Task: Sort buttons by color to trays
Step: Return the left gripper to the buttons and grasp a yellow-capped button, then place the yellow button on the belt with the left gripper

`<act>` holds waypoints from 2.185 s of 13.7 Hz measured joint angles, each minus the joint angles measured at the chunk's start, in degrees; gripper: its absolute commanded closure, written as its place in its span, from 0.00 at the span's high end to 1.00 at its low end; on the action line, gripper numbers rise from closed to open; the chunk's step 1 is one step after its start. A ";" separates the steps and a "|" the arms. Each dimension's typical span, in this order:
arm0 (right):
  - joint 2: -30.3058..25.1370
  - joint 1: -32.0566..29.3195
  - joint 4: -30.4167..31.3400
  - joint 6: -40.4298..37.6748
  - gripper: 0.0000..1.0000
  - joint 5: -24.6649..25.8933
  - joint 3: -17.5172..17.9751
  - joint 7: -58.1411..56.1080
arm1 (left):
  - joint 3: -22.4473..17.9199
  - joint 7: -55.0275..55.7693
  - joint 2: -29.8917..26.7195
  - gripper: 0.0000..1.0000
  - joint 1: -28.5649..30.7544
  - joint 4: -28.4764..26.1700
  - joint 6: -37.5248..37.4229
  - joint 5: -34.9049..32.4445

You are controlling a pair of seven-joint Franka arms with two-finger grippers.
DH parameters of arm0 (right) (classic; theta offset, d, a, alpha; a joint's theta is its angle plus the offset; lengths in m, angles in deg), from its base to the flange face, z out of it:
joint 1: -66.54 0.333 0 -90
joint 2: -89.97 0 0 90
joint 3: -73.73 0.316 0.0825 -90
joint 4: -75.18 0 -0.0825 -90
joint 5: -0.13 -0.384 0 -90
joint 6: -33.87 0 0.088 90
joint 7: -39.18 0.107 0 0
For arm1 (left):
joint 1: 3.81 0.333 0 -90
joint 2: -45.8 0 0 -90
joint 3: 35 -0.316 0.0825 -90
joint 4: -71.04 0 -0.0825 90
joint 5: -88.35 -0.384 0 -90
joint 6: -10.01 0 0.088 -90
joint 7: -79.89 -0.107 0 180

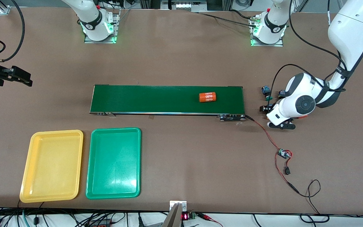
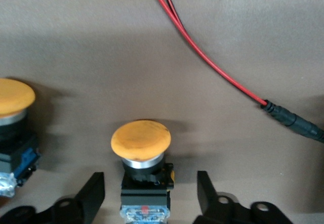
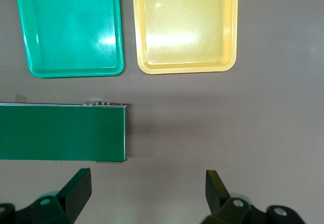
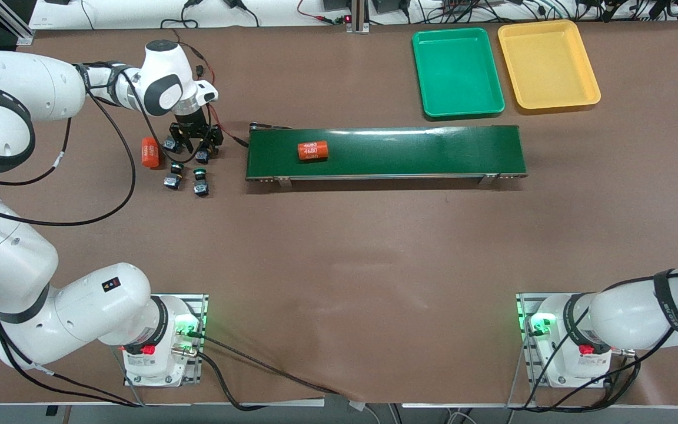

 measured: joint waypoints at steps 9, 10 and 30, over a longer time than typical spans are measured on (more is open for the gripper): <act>0.00 0.02 0.00 0.00 1.00 0.00 0.03 0.00 | 7.30 2.10 -1.90 0.18 0.30 9.11 -16.73 1.29; 0.00 0.02 0.00 0.00 1.00 0.00 0.03 0.00 | 9.66 2.32 -2.17 0.19 0.22 11.66 -19.84 3.71; 0.11 0.20 0.08 1.77 1.00 0.00 0.16 0.00 | 12.96 14.93 0.24 1.00 -13.77 12.87 -15.87 10.55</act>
